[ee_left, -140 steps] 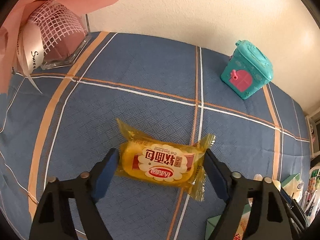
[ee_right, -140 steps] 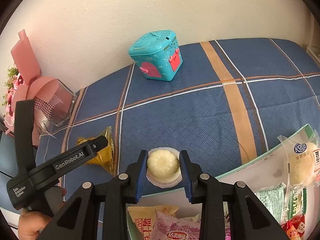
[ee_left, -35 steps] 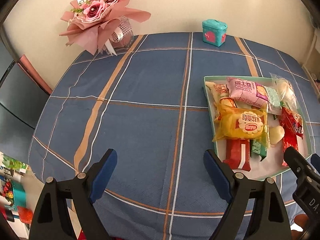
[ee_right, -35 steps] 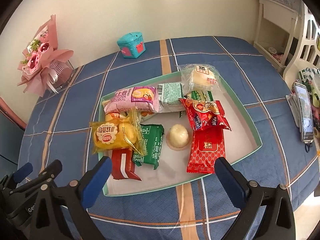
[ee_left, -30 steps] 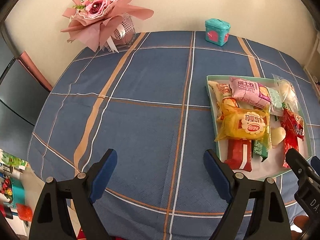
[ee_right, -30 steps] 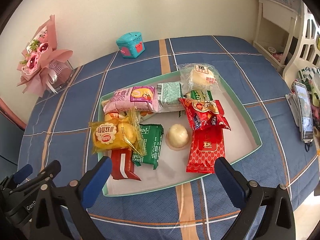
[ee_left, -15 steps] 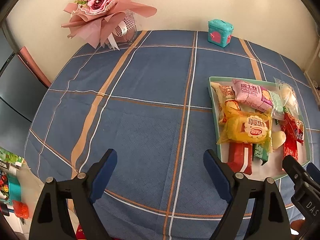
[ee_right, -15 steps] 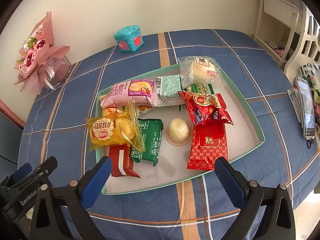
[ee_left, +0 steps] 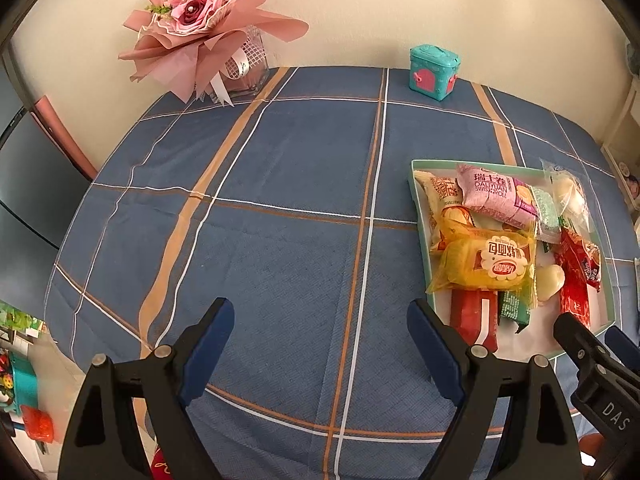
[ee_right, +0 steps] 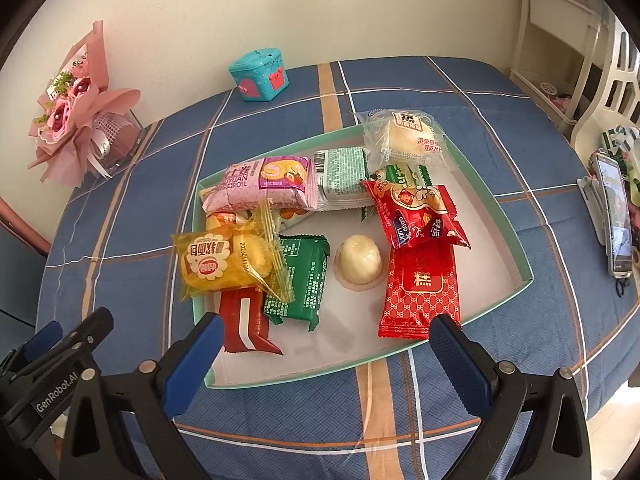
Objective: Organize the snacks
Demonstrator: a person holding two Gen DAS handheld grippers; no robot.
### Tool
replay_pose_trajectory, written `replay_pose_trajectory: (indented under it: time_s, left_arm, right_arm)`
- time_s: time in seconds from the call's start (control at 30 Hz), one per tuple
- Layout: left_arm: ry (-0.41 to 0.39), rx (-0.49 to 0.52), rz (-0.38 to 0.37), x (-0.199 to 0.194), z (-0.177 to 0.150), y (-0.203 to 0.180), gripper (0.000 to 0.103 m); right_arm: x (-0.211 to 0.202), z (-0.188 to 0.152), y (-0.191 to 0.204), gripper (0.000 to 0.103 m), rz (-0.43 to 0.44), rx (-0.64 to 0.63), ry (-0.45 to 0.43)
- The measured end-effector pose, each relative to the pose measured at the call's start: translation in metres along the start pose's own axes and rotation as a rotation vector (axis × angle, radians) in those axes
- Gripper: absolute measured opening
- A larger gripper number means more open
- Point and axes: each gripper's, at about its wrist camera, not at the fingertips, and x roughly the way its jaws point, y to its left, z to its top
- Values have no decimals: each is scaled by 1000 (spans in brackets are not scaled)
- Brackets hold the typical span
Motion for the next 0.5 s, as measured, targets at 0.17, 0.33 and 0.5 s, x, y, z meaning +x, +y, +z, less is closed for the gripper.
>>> replay_pose_trajectory:
  time_s: [0.17,0.33,0.5]
  left_arm:
    - [5,-5,-2,1,0,1,89]
    - [5,-3,-4,1,0,1,89]
    - [7,-12,-6,1,0,1,89]
  right_arm:
    - [0,0,1,103,1,-1,3]
    - [1,0,2,103,1,-9,7]
    - [2,0,2,103,2,-10,9]
